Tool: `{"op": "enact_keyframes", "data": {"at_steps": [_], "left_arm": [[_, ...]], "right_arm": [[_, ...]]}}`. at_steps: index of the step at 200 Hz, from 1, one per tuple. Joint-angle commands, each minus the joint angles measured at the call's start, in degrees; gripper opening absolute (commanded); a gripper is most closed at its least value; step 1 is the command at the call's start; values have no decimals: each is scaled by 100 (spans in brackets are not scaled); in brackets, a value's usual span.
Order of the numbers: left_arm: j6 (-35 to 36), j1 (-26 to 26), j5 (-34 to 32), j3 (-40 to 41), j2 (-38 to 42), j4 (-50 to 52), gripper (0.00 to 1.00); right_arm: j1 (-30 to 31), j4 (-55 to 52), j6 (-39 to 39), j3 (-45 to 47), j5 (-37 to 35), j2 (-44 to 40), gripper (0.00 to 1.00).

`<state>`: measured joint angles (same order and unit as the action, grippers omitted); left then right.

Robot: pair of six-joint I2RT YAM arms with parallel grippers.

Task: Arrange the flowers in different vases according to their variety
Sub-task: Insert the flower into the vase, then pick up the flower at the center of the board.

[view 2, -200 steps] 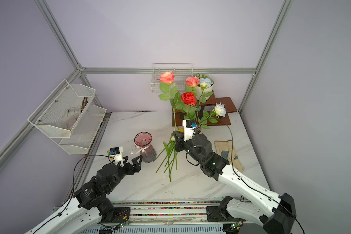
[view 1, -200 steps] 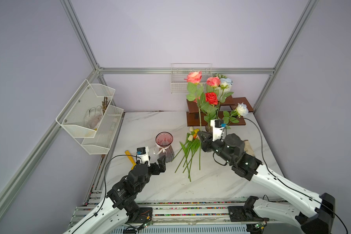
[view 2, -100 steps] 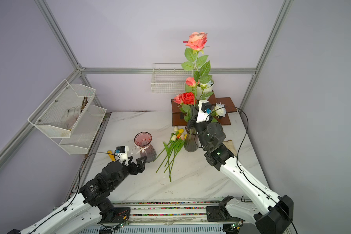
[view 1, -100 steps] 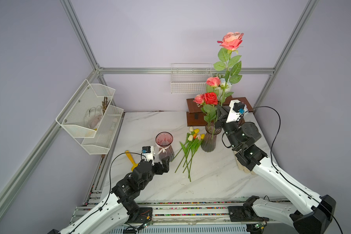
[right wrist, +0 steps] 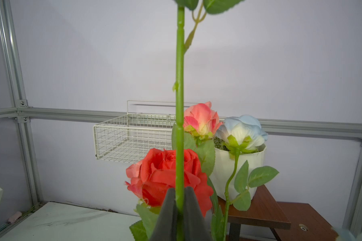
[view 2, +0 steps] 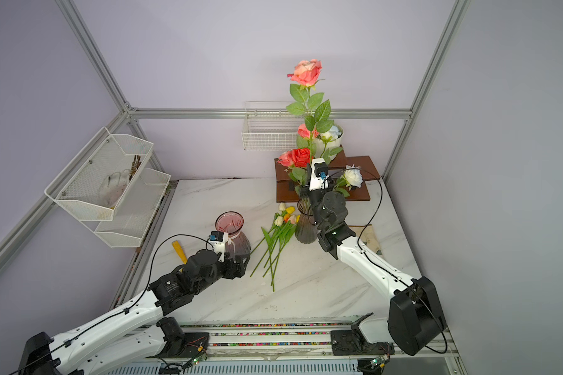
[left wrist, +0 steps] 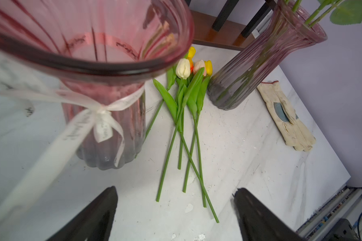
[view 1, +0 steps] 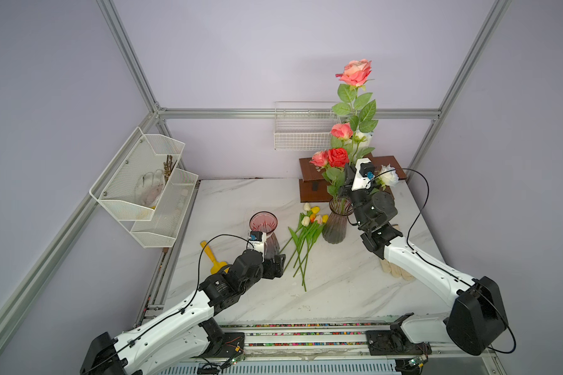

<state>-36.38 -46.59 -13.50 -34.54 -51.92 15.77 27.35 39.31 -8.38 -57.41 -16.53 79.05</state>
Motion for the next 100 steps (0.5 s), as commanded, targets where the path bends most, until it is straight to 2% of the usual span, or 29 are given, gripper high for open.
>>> {"op": "enact_keyframes", "data": {"at_steps": [1,22,35,62,82,100], "left_arm": [[-108,-286,-154,-330,-462,-118,85],[-241,-496,-292,-564,-989,-70,78],[-317,-565,-309,-733,-1346,-65,75],[-371,-637,-232,-1198,-2145,-57,69],[-329,-641,-216,-1581,-2776,-23,67],[-284,-641,-463,-2032,-3460,319,66]], "right_arm": [[-53,705,170,336,109,64,0],[-46,503,447,618,91,-48,0],[-52,191,669,763,118,-297,24],[-47,-603,1163,1002,194,-977,44],[-50,-1495,1490,973,254,-1501,50],[-44,-2281,1678,968,359,-1958,52]]}}
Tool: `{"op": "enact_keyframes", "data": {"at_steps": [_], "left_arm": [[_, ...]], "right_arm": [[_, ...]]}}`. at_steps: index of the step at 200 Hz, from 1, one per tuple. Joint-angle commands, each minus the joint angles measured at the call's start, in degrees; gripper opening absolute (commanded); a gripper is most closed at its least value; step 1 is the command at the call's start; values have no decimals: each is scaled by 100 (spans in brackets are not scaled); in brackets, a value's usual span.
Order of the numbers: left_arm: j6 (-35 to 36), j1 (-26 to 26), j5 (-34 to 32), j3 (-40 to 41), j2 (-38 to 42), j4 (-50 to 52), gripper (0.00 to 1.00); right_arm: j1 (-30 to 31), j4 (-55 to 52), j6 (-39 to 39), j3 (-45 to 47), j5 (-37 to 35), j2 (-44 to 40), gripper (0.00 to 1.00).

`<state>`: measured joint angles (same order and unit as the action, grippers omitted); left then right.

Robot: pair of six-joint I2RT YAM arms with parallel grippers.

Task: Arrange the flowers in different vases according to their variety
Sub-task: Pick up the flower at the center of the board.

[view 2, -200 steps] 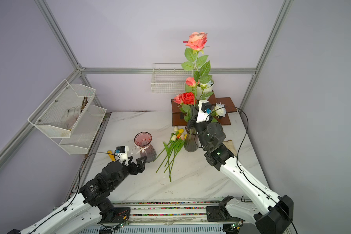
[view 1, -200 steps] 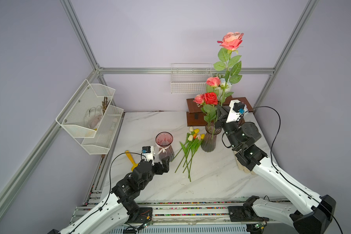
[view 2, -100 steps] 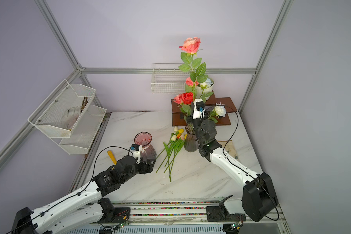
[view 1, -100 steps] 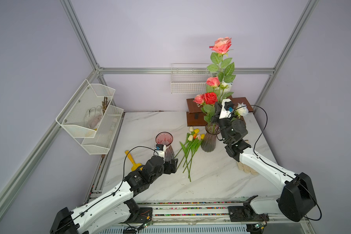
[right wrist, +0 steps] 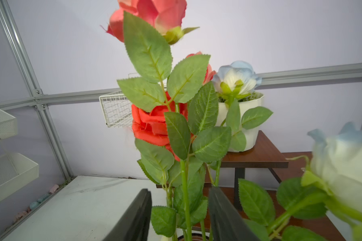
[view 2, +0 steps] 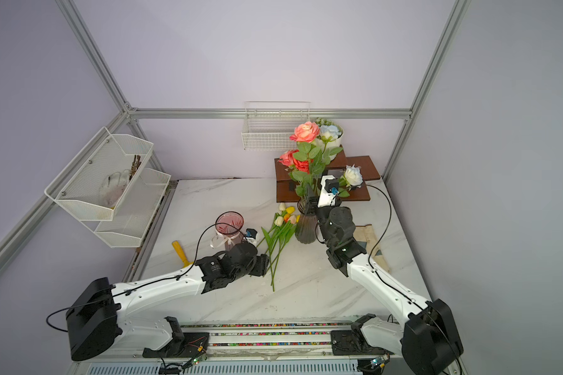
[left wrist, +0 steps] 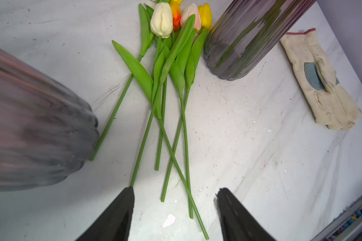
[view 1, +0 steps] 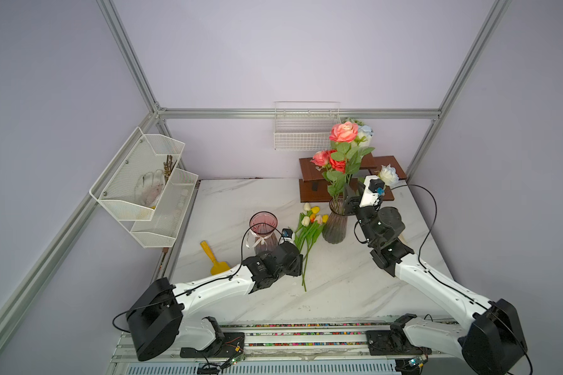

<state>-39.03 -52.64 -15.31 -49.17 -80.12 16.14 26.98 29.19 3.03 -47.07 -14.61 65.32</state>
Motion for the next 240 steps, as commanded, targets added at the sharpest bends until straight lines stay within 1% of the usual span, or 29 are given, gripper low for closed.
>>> {"op": "enact_keyframes", "data": {"at_steps": [1,11,12,14,25,46,60,86,105,123,143,167,181,197,211,240], "left_arm": [[-27,-36,-307,-600,-678,322,66],[-13,-19,-529,-894,-1012,617,66],[-11,-14,-549,-920,-1053,657,66],[4,-10,-580,-992,-1117,720,65],[84,40,-731,-1296,-1476,1016,63],[273,153,-707,-1635,-1937,1146,51],[377,230,-659,-1722,-2123,1130,43],[617,341,-492,-1892,-2487,1043,32],[716,397,-523,-2020,-2726,1051,30],[760,519,-520,-2069,-2878,1052,29],[837,665,-425,-2062,-2962,977,27],[972,740,-296,-2062,-3027,895,22],[1050,746,-219,-2071,-3058,853,18],[1130,748,-128,-2079,-3053,851,8],[1193,726,-85,-2058,-2912,873,0],[1270,557,-260,-1930,-2245,998,0]], "right_arm": [[-8,-1307,537,-55,167,-638,52],[-8,-1736,552,-49,193,-865,52],[-8,-1774,722,-49,230,-890,54],[-11,-1842,824,-37,244,-925,55],[-9,-2209,1013,24,272,-1201,55],[-9,-2751,1201,159,394,-1585,56],[-10,-3003,1267,262,481,-1746,56],[-14,-3301,1351,448,581,-1889,56],[-14,-3366,1371,544,661,-1918,56],[-15,-3402,1400,608,735,-1936,56],[-11,-3441,1459,661,800,-1936,56],[-10,-3424,1548,758,934,-1918,56],[-16,-3416,1583,819,983,-1895,56],[-13,-3436,1604,844,1025,-1866,56],[-14,-3469,1620,857,1043,-1854,56],[-15,-3449,1663,945,1272,-1831,56]]}}
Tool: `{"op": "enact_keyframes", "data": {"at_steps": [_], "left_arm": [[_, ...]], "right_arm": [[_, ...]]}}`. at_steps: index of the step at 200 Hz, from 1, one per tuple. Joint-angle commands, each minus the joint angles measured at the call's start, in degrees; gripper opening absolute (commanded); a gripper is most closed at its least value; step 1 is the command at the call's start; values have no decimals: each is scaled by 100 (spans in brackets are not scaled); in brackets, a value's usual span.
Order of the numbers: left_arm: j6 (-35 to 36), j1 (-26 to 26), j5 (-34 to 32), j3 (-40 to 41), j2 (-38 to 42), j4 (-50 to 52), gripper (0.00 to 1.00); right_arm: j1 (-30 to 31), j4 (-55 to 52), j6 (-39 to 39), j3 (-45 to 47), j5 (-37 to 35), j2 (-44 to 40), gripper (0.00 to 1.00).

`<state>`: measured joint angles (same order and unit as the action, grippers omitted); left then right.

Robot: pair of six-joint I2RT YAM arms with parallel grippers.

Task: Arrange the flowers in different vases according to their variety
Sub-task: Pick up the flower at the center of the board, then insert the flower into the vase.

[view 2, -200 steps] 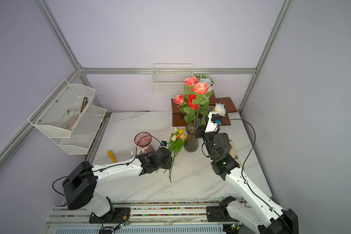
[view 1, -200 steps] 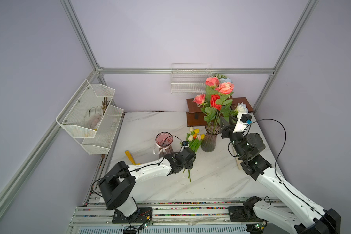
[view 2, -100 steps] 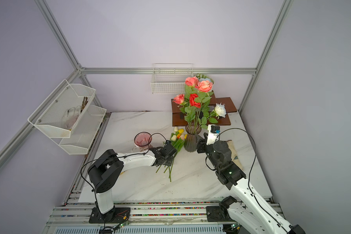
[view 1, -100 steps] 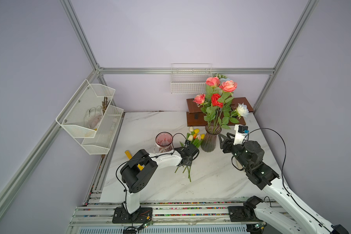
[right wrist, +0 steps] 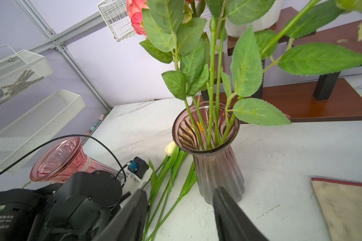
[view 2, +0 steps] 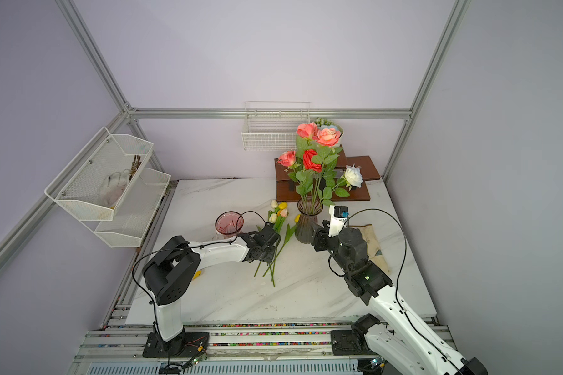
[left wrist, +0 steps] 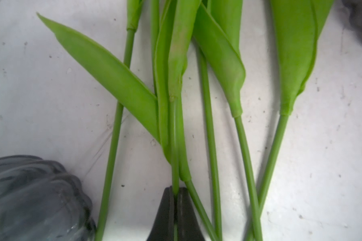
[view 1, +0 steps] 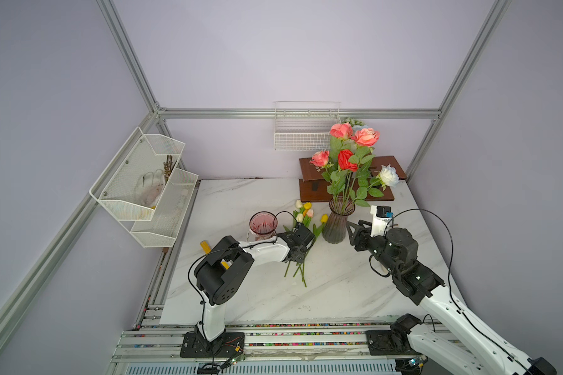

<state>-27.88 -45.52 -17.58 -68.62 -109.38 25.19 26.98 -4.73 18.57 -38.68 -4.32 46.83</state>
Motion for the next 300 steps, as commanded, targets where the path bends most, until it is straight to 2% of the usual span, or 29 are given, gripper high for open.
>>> {"op": "enact_keyframes", "data": {"at_steps": [1,48,70,96,108,159,192,259,266,273,277,293,300], "left_arm": [[157,-166,-42,20,708,101,0],[337,-362,-312,0,2131,507,0],[465,-361,-684,-53,2761,599,0],[962,-272,-1436,-20,3453,118,0],[1277,-94,-1544,26,3636,-268,0],[2136,839,-1418,0,3753,-1894,0],[2334,1198,-1151,129,3595,-2545,0],[2138,1243,-918,1862,3892,-4063,0],[2042,1243,-909,1942,3968,-4028,8],[1923,1235,-824,1989,4096,-3881,26],[1840,1230,-722,1992,4182,-3766,33],[1637,1221,-207,1943,4570,-3247,53],[1433,1212,-68,1866,4722,-2939,57]], "right_arm": [[-6,-48,118,112,264,15,56],[-12,22,224,238,541,163,57],[-6,51,278,246,604,163,57],[-7,138,346,312,676,196,57],[-4,189,382,351,729,236,58],[-6,329,517,520,995,383,59],[-4,560,489,598,1571,659,60],[-8,662,508,616,1942,1183,60],[-2,658,508,615,1971,1215,60],[-6,659,498,624,1987,1232,60],[-4,653,490,633,1983,1239,60],[-1,633,473,649,1963,1258,61],[-1,644,468,659,1944,1263,61]]}}
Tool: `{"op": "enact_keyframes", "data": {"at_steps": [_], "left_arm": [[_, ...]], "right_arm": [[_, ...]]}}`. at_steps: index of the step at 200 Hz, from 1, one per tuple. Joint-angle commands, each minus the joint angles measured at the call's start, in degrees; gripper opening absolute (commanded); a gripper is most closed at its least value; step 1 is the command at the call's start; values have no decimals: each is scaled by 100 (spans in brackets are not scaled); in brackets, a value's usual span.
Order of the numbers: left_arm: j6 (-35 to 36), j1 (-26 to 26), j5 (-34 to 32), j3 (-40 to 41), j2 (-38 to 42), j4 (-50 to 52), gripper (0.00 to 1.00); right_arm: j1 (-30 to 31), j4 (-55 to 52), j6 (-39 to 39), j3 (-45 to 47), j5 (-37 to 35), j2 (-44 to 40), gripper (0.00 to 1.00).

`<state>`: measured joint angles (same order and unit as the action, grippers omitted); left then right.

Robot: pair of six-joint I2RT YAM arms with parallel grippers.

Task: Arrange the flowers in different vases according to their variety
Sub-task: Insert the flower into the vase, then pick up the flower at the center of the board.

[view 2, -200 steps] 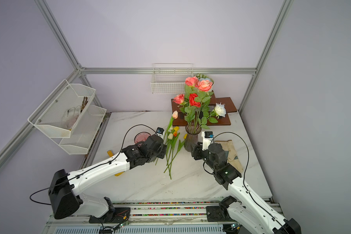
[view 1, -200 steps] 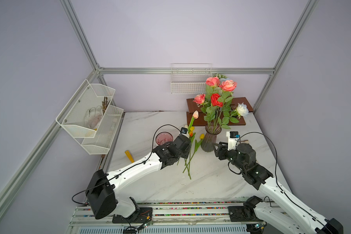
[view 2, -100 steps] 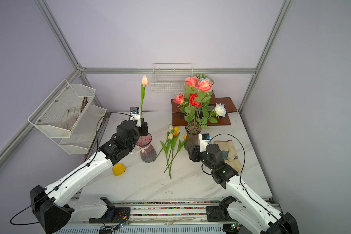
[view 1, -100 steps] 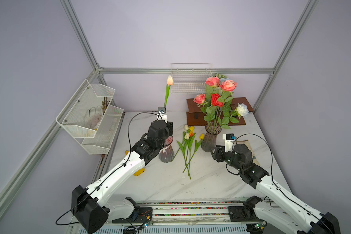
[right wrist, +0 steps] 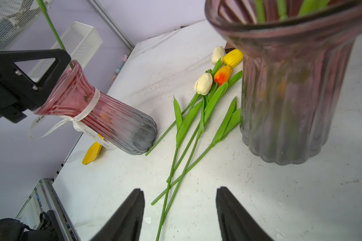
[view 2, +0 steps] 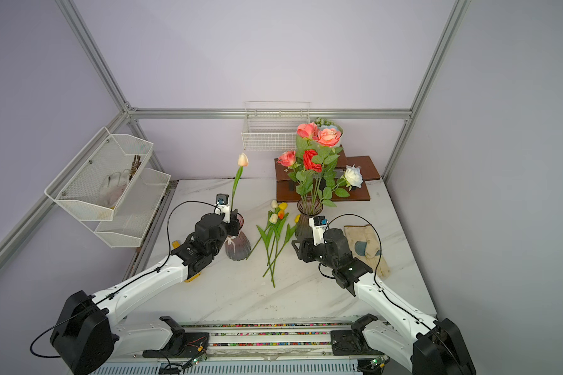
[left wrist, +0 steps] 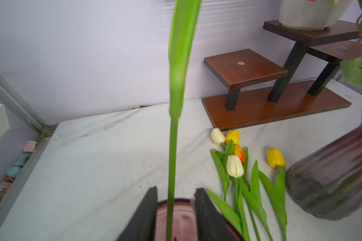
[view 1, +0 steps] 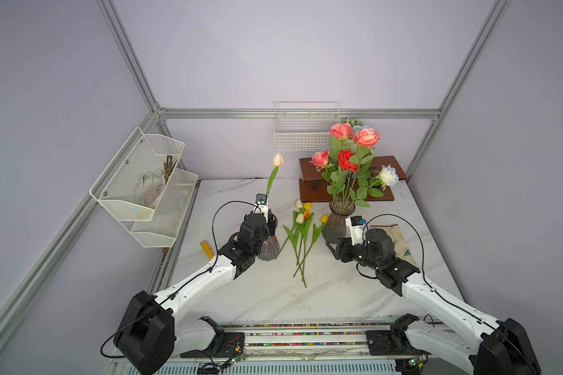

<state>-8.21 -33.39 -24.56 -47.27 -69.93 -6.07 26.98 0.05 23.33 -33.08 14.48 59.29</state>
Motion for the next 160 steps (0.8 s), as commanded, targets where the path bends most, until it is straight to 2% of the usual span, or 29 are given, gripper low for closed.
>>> {"op": "enact_keyframes", "data": {"at_steps": [1,15,42,64,91,114,160], "left_arm": [[-560,-1,646,-281,800,221,57],[-791,-32,863,-443,1053,764,63],[-1149,-186,1299,-612,1349,1569,67],[-1292,-616,1327,-827,1220,2219,71],[-1512,-1131,1275,-1098,630,2743,71],[-1728,-1456,1369,-1300,-62,2823,67],[-2050,-1591,1448,-2017,-1778,3161,58]], "right_arm": [[-1,163,-6,104,64,19,61],[-4,195,12,132,47,22,61],[-2,253,57,196,13,-7,61],[-4,206,96,247,-186,-73,61],[-8,-3,136,276,-682,-189,62],[-4,-102,142,280,-1088,-315,64],[-5,-478,163,359,-1688,-651,64]]}}
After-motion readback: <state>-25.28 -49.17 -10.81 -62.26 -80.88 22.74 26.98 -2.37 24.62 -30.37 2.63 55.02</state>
